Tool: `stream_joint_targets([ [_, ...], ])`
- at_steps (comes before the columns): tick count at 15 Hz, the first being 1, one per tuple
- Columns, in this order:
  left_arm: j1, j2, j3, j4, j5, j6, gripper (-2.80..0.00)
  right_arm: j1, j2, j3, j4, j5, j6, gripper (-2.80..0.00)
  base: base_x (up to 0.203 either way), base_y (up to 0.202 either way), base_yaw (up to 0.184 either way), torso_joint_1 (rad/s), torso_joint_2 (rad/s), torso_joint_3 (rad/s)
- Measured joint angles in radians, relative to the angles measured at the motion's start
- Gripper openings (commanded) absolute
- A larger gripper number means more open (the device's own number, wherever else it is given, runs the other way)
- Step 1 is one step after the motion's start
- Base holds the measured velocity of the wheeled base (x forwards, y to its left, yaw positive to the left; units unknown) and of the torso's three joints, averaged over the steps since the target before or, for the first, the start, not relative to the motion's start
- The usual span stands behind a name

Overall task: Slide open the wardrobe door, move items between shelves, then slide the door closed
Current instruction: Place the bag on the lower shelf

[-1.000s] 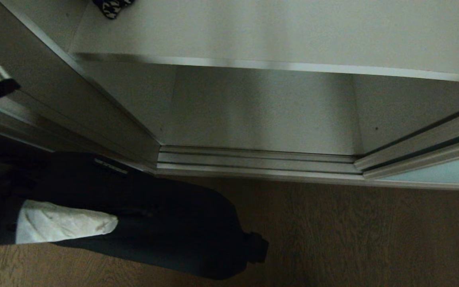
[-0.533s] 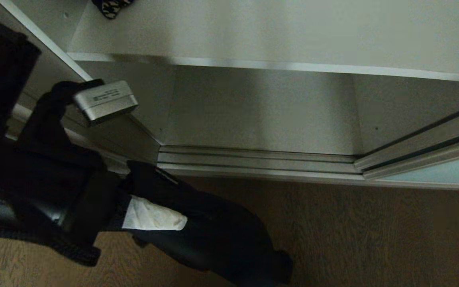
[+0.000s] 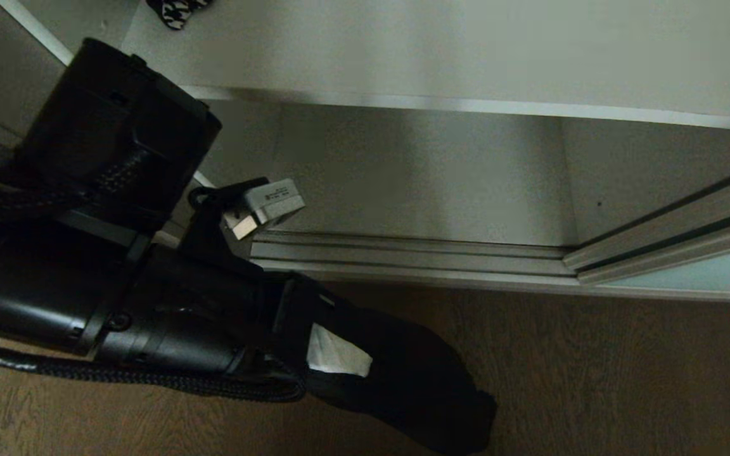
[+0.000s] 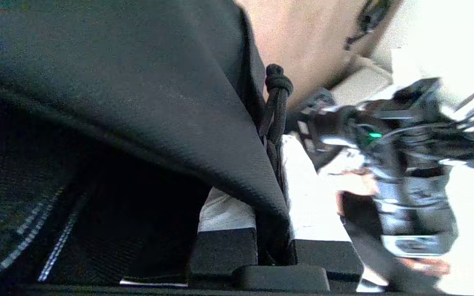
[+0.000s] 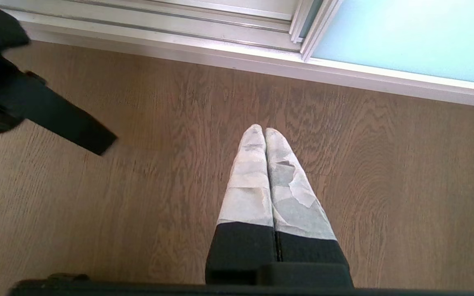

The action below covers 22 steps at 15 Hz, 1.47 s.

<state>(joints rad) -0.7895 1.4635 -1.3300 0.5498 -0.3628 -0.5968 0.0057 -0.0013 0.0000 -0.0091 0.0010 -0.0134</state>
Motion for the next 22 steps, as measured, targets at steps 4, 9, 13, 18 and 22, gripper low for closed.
stream_joint_targets([
  [4,-0.017,0.066,0.001,-0.038,-0.001,-0.115,-2.8,0.0,0.0,0.0,0.0,0.0,0.0,-2.8,0.0,0.0,0.0,0.0,0.0,0.0],
  [9,-0.005,0.19,-0.059,-0.137,0.011,-0.163,-2.8,0.0,0.0,0.0,0.0,0.0,0.0,-2.8,0.0,0.0,0.0,0.0,0.0,0.0],
  [13,0.006,0.302,-0.158,-0.174,0.079,-0.261,-2.8,0.0,0.0,0.0,0.0,0.0,0.0,-2.8,0.0,0.0,0.0,0.0,0.0,0.0],
  [18,0.023,0.394,-0.197,-0.2,0.088,-0.322,-2.8,0.0,0.0,0.0,0.001,0.0,0.0,-2.8,0.0,0.0,0.0,0.0,0.0,0.0],
  [22,0.046,0.453,-0.277,-0.201,0.11,-0.365,-2.8,0.0,0.0,0.0,0.0,0.0,0.0,-2.8,0.0,0.0,0.0,0.0,0.0,0.0],
])
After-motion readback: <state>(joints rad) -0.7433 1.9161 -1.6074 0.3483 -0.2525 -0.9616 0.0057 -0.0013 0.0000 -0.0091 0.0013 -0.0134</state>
